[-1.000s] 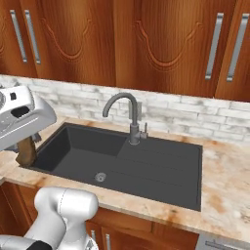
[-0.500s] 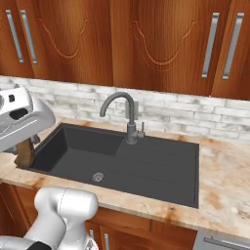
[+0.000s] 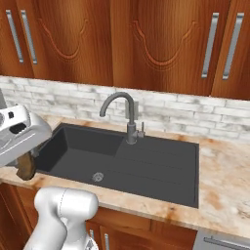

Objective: Move the cutting board and knife to the sink. Then move spray from the cabinet to the counter.

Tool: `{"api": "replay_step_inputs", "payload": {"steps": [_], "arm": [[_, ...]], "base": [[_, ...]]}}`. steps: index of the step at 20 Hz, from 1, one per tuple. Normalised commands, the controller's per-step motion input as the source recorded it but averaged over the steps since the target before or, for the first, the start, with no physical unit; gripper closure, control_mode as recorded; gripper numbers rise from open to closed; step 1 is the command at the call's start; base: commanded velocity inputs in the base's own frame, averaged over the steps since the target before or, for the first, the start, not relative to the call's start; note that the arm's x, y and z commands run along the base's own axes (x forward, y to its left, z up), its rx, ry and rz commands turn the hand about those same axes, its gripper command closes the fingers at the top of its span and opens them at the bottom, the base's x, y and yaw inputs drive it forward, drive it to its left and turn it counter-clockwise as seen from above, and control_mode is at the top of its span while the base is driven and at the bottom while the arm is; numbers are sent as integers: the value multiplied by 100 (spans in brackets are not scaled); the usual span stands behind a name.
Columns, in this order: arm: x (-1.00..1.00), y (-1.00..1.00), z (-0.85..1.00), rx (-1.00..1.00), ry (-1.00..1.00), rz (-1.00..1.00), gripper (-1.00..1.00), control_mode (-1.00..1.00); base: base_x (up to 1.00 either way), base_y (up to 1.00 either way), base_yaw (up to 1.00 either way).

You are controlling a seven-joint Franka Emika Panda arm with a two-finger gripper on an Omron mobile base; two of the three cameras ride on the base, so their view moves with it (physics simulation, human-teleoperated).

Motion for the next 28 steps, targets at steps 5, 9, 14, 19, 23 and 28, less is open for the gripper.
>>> {"api": "replay_step_inputs", "payload": {"steps": [5,9,14,19,23,28], "arm": [[59,14,-66,-7,0,6,100,-100],[95,1,-51,-5,0,1,100,-100],[70,0,-44,-2,-3,0,100,-100],[55,0,-44,-1,0,0,100,-100],[51,0,-27,0,0,0,100,-100],[51,5,-25,0,2,0,100,-100]], "base": [[0,0,0],[0,0,0],[0,0,0],[0,0,0],[0,0,0],[0,0,0]]}}
